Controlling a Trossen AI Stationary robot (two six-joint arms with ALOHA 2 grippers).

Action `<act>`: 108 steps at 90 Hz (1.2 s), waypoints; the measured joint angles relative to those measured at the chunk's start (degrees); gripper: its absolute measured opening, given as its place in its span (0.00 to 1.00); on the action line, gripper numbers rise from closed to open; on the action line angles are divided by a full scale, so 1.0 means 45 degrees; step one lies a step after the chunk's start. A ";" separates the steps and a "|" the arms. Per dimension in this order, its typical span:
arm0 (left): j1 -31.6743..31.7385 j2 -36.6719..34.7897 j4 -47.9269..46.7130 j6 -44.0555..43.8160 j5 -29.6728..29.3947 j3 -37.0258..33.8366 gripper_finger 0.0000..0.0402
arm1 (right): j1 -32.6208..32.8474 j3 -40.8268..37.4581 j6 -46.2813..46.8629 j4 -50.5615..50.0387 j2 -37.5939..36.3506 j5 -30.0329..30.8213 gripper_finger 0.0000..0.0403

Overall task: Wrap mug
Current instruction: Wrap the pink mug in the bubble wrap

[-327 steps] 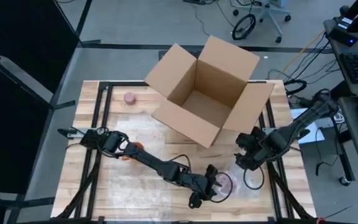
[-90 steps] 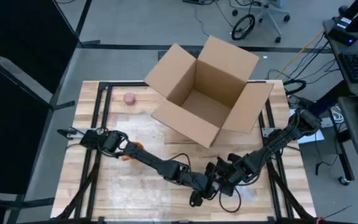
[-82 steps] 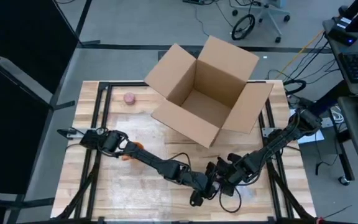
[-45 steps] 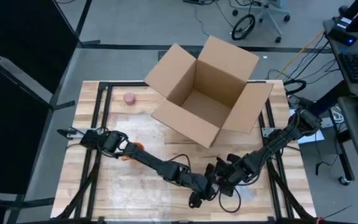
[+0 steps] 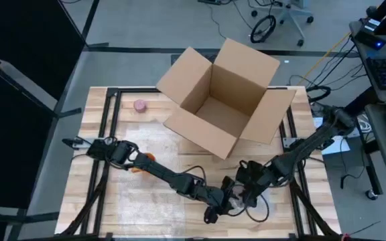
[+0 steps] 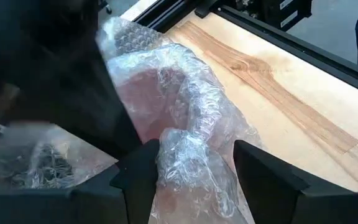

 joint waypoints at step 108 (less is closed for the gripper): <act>0.0000 0.0010 0.0033 0.0000 -0.0084 0.0005 0.48 | 0.0126 0.0058 0.1564 -0.4907 -0.2898 0.0713 0.68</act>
